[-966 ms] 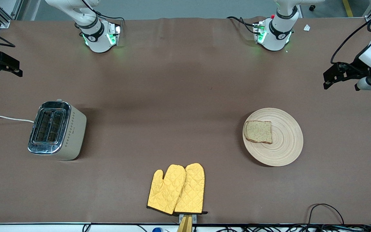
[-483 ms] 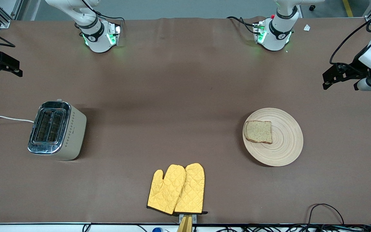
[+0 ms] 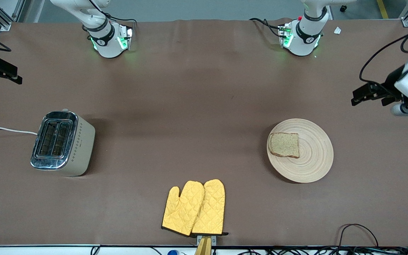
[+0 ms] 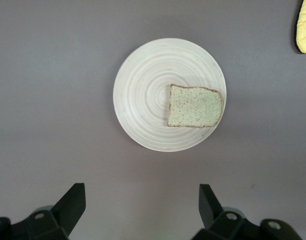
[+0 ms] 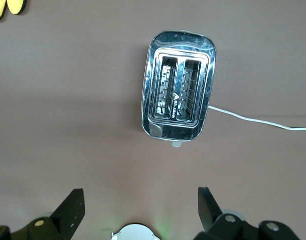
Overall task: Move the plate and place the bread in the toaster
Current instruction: 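Reach the left gripper toward the rim of the wooden plate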
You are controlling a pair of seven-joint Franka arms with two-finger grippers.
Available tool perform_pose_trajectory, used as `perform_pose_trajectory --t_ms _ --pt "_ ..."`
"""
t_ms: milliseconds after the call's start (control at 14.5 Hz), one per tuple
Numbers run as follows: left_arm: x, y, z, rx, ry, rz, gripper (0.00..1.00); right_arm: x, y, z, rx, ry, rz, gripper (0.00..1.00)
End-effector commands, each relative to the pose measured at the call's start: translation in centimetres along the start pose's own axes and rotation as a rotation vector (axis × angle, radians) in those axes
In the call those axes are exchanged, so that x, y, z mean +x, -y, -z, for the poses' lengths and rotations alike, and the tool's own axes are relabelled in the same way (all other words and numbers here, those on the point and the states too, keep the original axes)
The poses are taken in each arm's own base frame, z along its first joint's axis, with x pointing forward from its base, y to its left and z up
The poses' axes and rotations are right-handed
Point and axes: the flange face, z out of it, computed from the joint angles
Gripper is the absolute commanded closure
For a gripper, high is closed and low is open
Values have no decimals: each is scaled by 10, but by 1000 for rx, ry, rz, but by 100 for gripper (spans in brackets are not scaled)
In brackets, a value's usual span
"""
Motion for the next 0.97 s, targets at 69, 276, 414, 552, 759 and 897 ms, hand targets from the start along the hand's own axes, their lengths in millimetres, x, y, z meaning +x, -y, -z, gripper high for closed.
perform_pose_trajectory --t_ms 69,276,414,552,759,897 --pt "42 74 -65 -188 81 1 0 -1 3 1 49 -11 -6 0" --pt "66 152 -144 -356 117 -44 0 -1 5 1 52 -8 -5 0" --pt "75 189 -200 -440 132 -66 0 -1 5 1 52 -7 -5 0" --pt "80 213 -256 -540 136 -78 0 -2 6 2 52 -7 -5 0" --pt "85 222 -328 -660 107 -140 0 -1 5 0 53 -2 -7 0" --pt "85 221 -355 -731 88 -157 0 0 7 -1 57 -4 -2 0"
